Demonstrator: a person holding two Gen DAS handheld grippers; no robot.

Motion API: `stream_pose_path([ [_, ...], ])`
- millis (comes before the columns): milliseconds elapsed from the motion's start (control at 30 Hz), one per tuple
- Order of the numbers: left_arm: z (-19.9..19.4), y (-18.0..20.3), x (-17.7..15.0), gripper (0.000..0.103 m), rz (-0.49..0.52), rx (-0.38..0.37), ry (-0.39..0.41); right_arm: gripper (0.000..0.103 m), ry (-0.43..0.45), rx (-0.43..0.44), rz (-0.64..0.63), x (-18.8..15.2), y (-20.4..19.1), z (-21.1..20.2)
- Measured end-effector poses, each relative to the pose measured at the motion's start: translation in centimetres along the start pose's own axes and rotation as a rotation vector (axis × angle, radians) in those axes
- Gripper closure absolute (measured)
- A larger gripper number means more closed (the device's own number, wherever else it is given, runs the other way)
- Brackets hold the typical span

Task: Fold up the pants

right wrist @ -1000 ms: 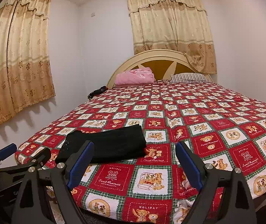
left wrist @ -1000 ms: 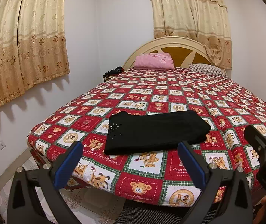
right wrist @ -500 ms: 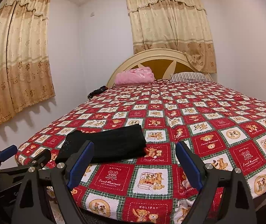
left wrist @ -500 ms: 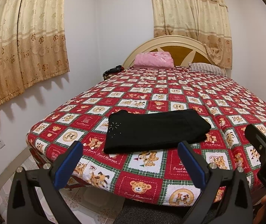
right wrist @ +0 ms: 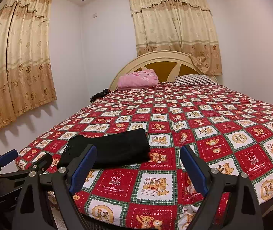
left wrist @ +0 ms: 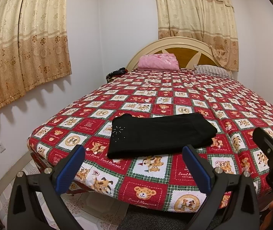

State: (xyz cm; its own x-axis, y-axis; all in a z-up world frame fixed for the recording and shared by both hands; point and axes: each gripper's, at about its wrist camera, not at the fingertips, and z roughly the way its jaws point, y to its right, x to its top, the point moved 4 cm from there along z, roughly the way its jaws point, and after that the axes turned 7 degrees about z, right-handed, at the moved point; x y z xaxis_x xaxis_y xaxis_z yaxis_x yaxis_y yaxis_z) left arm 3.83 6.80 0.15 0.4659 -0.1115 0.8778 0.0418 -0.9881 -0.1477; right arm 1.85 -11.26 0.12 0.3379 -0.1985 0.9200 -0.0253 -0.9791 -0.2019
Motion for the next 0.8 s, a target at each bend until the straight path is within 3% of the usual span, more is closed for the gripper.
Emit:
stream_pose_path([
  [500, 0.21, -0.41, 0.36, 0.0, -0.02, -0.006, -0.012, 0.013, 0.001, -0.005, 0.004, 0.02, -0.04, -0.04],
  [800, -0.19, -0.07, 0.52, 0.0, -0.001, -0.016, 0.033, 0.013, -0.016, -0.008, 0.006, -0.33, 0.14, 0.31],
])
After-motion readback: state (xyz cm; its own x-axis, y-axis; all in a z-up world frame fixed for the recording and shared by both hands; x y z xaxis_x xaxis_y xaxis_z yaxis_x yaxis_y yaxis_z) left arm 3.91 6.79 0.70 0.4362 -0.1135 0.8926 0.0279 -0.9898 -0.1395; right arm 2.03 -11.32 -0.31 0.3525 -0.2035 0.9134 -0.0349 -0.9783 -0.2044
